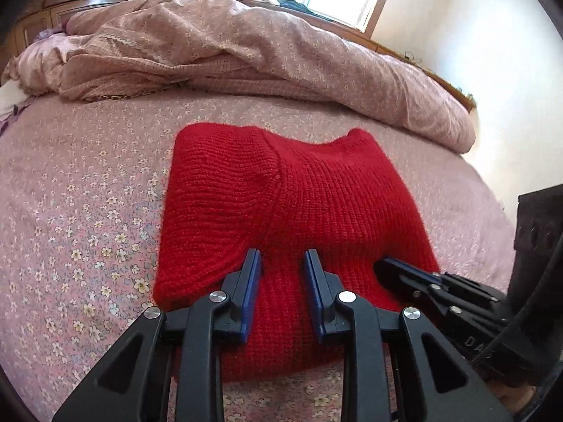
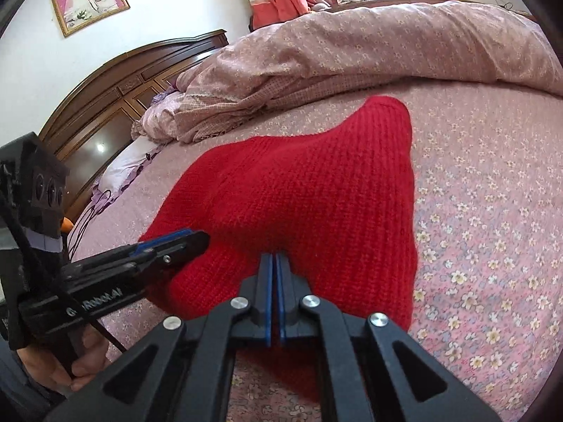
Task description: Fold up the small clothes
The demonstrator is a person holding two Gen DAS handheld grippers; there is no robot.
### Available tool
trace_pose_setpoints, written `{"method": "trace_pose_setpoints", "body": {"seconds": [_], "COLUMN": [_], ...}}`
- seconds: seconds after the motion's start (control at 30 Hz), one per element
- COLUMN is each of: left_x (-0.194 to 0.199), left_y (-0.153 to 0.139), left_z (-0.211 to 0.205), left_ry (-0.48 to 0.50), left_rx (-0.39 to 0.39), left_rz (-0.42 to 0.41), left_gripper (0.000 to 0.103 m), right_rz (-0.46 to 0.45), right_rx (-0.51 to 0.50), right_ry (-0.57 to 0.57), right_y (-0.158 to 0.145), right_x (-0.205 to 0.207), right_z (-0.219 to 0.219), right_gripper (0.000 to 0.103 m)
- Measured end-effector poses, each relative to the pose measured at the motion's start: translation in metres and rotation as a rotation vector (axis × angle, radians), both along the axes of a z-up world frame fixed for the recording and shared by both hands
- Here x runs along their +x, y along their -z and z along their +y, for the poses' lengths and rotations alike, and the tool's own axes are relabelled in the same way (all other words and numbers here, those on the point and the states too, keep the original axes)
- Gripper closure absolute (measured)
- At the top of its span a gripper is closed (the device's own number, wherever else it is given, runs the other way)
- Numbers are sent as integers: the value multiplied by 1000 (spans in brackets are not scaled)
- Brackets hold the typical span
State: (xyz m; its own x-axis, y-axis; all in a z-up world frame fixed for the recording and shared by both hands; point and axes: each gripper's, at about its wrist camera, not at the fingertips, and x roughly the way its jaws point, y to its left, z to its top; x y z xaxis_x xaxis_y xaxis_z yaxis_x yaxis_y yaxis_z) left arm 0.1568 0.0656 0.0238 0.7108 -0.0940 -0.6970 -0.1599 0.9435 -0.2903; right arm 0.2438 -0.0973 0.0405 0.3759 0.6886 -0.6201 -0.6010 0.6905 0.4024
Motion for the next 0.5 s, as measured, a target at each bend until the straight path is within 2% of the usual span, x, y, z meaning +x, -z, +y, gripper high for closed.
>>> {"method": "trace_pose_setpoints", "body": {"seconds": [0.17,0.3,0.4,0.5], "left_x": [-11,-14,-9,-4], "left_y": [-21,-28,-14,5], "left_z": [27,60,82,97], "left_ry": [-9,-111,-175,-178], "left_rx": [-146,-122,-150,-285], "left_rz": [-58,-53,29,90], "left_gripper": [83,78,72,73], "right_rz": [-11,-4,-21,-30], "right_rx": [-7,3,-5,-9], "right_ry": [-4,-3,-2,0], "right_y": [-3,-3,-3,-4], "right_x": [-2,-1,-3,-4], "right_z": [0,-1,0,0], "right_gripper": [102,102,102,102]}}
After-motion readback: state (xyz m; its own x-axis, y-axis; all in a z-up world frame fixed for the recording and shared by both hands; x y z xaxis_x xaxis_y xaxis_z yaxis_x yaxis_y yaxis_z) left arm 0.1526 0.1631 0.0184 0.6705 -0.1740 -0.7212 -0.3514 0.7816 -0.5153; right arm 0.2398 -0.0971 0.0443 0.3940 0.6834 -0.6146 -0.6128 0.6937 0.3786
